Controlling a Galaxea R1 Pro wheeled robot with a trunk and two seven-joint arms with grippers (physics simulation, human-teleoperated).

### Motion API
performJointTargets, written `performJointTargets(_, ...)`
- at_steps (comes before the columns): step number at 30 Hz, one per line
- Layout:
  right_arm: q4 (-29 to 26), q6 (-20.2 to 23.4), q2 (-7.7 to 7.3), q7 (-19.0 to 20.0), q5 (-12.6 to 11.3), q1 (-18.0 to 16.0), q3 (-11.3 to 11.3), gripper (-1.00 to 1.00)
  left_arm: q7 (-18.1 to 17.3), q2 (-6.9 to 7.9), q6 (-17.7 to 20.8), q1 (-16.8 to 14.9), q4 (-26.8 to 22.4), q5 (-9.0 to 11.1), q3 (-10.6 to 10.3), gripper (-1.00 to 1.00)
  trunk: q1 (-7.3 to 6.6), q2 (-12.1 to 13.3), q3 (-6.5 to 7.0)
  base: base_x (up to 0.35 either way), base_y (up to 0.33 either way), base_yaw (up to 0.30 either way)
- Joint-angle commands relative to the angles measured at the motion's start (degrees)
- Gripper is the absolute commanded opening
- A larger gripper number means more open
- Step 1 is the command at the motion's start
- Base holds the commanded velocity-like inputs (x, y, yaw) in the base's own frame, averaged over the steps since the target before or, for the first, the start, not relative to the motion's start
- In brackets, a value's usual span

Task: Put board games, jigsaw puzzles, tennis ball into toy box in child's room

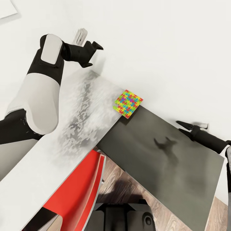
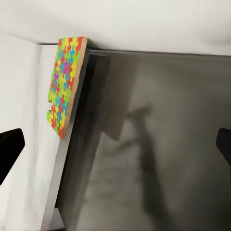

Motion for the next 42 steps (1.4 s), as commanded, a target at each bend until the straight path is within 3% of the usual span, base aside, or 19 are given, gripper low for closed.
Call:
performJointTargets(1,0.06,0.17,0.27,0.48,0.38,-0.45,0.06,1.0,0.56,-0.11,1.41,-0.3,-0.2,0.54,0.32,1.0,0.03,-0.09,-0.07,0.0,0.0,0.0)
performJointTargets(9,0.26,-0.18,0.9,0.48,0.31,-2.02,2.2,1.0,0.54,-0.25,5.56,-1.1,-1.08,0.52,-0.12,1.0,0.03,-0.09,-0.07,0.0,0.0,0.0)
performJointTargets(15,0.55,-0.72,1.58,0.36,0.26,-2.84,4.41,1.0,0.54,-0.3,7.37,-2.15,-1.65,0.52,-1.68,1.0,0.03,-0.09,-0.07,0.0,0.0,0.0)
performJointTargets(17,0.75,-0.87,2.57,0.28,0.3,-3.17,4.99,1.0,0.5,-0.28,7.78,-2.51,-2.03,0.56,-2.86,1.0,0.03,-0.09,-0.07,0.0,0.0,0.0)
performJointTargets(28,1.25,-1.09,5.65,0.07,0.55,-4.5,5.8,1.0,0.15,0.47,8.38,-2.6,-6.1,1.0,-7.1,1.0,0.03,-0.09,-0.07,0.0,0.0,0.0)
performJointTargets(36,1.63,-1.21,6.31,0.03,0.59,-4.79,5.93,1.0,-0.06,0.48,8.47,-1.28,-9.94,2.0,-10.33,1.0,0.03,-0.09,-0.07,0.0,0.0,0.0)
performJointTargets(42,2.8,-1.99,7.04,0.02,0.61,-4.97,6.01,1.0,0.2,0.35,8.49,1.23,-14.31,4.22,-12.04,1.0,0.03,-0.09,-0.07,0.0,0.0,0.0)
